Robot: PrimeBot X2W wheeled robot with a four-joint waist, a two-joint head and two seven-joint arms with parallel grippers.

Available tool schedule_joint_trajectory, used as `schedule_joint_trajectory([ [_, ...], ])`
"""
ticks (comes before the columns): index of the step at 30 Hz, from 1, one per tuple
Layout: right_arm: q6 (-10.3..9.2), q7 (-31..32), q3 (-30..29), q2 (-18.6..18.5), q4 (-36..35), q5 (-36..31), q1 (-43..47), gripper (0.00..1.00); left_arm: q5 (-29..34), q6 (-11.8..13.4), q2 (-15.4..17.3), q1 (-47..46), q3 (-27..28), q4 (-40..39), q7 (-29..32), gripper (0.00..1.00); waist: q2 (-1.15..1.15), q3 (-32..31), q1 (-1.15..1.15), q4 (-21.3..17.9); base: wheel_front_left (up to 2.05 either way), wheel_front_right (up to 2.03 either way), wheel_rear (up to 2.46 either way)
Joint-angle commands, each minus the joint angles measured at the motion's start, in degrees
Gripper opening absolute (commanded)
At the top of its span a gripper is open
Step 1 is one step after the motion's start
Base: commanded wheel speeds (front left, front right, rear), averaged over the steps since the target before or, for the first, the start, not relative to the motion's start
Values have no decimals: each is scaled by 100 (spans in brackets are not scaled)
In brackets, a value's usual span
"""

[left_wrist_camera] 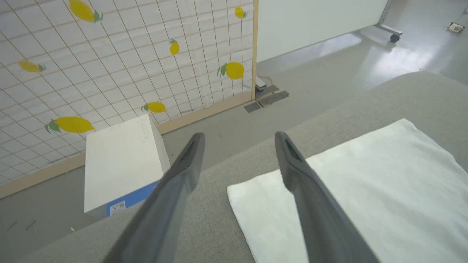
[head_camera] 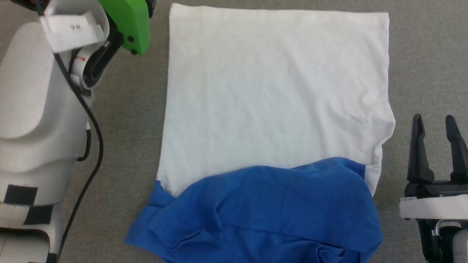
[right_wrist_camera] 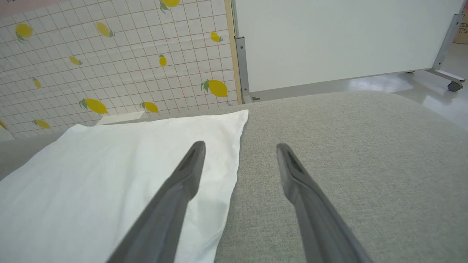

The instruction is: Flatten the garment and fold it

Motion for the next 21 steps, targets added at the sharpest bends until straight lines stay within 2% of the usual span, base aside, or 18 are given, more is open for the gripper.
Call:
schedule_joint_trajectory([
  [1, -8, -54, 35, 4, -44, -29, -123, 100, -110, -36, 53, -143, -34, 138, 100, 100, 0, 437, -1, -322, 0, 0, 0],
  [12, -8, -177, 183, 4, -112, -21, -299, 100, -386, 102, 117, -281, -38, 1001, 841, 100, 0, 844, -1, -725, 0, 0, 0],
  [21, -8, -231, 194, 4, -132, 41, -322, 100, -158, 531, 510, -171, -2, 1196, 1142, 100, 0, 992, -1, -1025, 0, 0, 0],
])
